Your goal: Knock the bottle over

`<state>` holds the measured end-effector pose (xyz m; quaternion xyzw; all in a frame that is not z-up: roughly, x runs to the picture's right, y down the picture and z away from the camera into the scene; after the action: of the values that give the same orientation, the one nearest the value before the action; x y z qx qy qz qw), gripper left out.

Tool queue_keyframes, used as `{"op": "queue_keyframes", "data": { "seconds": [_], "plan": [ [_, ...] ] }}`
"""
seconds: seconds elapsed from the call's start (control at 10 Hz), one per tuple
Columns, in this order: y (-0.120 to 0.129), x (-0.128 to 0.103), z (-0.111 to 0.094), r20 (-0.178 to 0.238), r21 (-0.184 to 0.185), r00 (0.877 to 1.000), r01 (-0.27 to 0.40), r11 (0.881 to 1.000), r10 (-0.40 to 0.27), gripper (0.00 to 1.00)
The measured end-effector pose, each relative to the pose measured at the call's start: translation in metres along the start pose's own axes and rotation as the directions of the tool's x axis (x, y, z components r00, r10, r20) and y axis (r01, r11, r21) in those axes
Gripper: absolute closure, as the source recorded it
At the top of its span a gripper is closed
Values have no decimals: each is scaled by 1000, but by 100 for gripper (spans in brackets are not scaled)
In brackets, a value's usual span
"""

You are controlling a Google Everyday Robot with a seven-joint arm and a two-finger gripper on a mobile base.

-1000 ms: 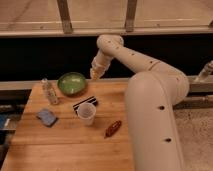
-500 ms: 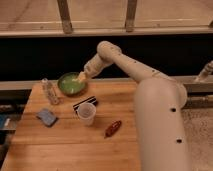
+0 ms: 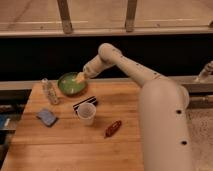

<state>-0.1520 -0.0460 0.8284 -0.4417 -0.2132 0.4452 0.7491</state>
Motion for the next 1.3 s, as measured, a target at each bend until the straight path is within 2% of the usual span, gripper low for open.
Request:
{"op": "queue_keyframes", "data": {
  "seconds": [0.2,0.3,0.5,0.7,1.0,1.3],
  "plan": [
    [0,-4,5,-22,7,1000,7,1000,-7,100],
    [1,-11,14,-37,1,999,15,1000,-15,100],
    [6,-22,27,-50,-20,998,38,999,-39,100],
    [4,-26,32,-53,-31,997,51,998,-53,100],
    [10,-39,50,-65,-72,994,85,994,-90,100],
    [13,-54,70,-106,-95,986,119,988,-129,100]
  ]
}}
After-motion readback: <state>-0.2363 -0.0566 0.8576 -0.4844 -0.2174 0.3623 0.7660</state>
